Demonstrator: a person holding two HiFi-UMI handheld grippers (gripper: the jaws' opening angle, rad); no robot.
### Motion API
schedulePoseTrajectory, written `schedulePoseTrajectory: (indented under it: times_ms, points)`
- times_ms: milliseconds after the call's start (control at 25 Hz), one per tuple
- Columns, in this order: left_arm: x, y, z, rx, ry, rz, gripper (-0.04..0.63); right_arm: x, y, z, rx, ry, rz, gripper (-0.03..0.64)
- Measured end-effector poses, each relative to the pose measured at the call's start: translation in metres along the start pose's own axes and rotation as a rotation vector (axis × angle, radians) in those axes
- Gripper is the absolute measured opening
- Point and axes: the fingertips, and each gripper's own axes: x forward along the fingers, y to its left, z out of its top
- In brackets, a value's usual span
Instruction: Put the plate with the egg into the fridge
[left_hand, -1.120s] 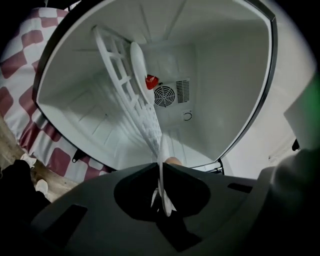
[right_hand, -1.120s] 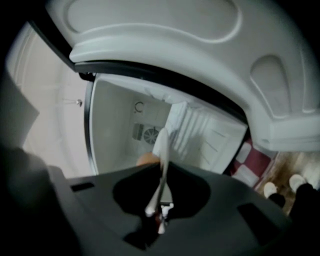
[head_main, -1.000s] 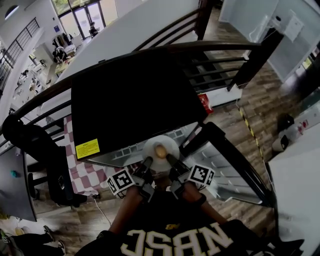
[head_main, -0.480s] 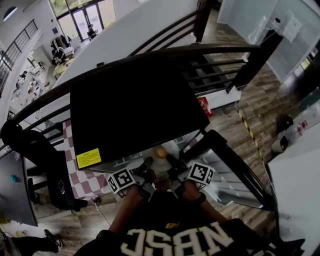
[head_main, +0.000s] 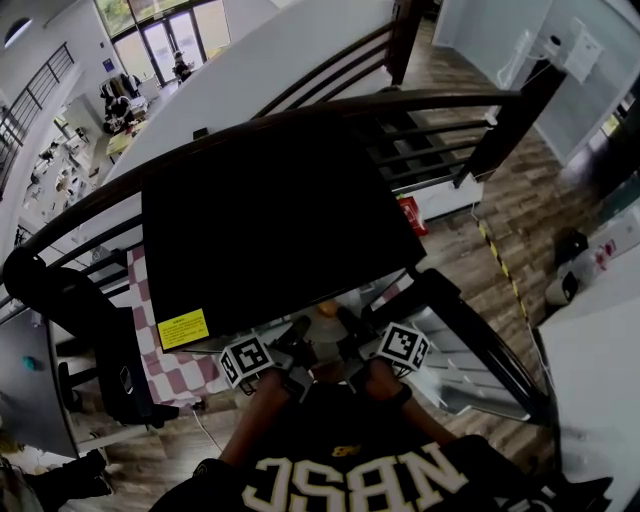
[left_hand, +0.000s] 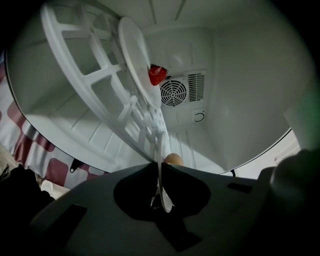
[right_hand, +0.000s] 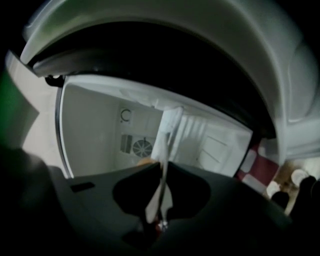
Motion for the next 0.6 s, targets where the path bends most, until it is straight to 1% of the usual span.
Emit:
schedulePoseTrajectory:
  times_ms: [240, 520, 600]
  points:
    - [0.003, -0.002, 0.000, -0.010, 0.013, 0.009, 0.040, 0.007, 0.002, 0.010, -0.002, -0.037, 0.004, 0.040]
    - [0.002, -0.001, 0.000, -0.016, 0.032, 0.010, 0.039, 0.011, 0.001, 0.011, 0.030, -0.062, 0.007, 0.040]
    - [0.001, -0.001, 0.000, -0.018, 0.031, 0.006, 0.038, 0.009, 0.000, 0.010, 0.039, -0.060, -0.011, 0.040]
